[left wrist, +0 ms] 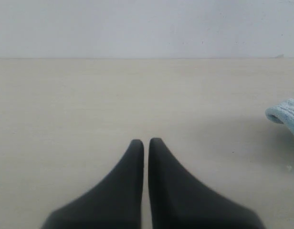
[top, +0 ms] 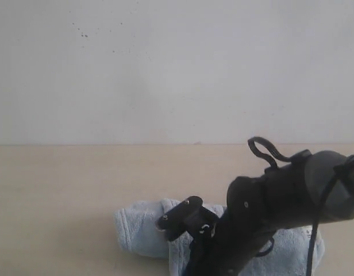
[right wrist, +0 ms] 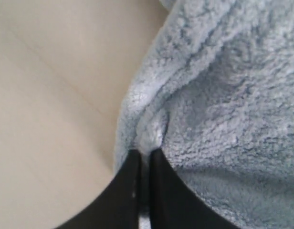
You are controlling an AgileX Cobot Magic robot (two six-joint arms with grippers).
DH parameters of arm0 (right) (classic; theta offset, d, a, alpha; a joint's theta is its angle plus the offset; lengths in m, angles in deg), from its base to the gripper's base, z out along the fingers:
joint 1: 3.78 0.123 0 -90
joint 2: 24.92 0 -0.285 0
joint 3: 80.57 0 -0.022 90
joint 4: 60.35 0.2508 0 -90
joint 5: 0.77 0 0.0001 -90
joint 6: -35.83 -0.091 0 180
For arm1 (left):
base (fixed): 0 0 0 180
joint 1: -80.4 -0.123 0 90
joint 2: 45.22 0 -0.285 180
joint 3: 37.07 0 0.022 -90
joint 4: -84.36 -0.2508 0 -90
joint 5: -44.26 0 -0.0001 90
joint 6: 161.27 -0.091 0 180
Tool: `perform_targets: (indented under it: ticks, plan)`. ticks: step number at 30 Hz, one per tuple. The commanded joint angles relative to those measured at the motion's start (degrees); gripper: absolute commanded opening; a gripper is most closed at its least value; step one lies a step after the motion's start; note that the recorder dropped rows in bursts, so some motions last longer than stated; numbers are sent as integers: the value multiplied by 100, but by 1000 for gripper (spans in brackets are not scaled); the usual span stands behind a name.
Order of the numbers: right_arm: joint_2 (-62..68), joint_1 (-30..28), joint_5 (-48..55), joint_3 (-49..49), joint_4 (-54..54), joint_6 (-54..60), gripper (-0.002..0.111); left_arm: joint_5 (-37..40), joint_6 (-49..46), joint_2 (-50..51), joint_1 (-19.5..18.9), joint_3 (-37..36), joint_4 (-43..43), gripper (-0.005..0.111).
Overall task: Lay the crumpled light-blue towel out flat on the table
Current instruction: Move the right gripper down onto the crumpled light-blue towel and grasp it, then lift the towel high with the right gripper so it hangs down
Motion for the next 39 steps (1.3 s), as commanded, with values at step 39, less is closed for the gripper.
perform_targets:
  ticks: [39]
  plan:
    - [-4444,-2725,1270,-1157,-1849,-1137,0,-49,-11,-22,35,-18,65,4]
